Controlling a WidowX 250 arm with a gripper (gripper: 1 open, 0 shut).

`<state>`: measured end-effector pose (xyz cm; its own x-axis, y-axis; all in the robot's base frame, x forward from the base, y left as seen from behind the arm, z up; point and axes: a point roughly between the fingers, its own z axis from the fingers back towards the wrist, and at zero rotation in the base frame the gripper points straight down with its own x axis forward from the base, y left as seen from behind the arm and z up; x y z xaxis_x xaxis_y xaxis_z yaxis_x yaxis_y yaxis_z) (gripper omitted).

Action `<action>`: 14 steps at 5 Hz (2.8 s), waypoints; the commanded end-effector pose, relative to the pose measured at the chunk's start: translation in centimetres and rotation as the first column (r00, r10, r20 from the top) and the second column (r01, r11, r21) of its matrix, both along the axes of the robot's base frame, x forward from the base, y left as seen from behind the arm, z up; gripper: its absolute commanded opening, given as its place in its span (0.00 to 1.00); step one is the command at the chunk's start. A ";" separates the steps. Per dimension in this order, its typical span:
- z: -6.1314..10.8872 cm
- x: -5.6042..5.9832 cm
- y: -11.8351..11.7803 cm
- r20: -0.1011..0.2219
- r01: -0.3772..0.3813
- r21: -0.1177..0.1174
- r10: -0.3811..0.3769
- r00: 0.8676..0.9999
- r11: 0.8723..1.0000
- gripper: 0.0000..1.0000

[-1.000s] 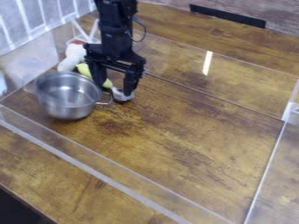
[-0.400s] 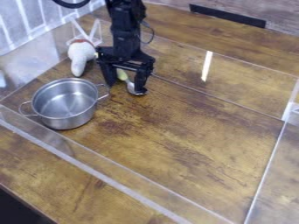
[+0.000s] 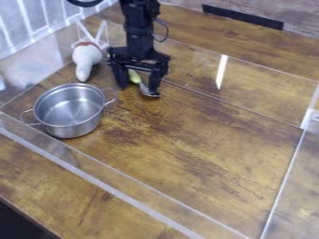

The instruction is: Move the green spoon to the left

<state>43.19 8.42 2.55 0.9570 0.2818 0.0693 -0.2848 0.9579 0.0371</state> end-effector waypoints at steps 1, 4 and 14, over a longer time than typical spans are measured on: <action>1.1 1.4 0.7 0.044 -0.052 0.016 0.051 0.998 0.999 0.00; 0.9 1.2 2.1 0.049 -0.198 0.020 0.197 0.979 0.980 0.00; 1.2 -0.2 4.0 -0.016 -0.303 0.027 0.304 0.953 0.953 0.00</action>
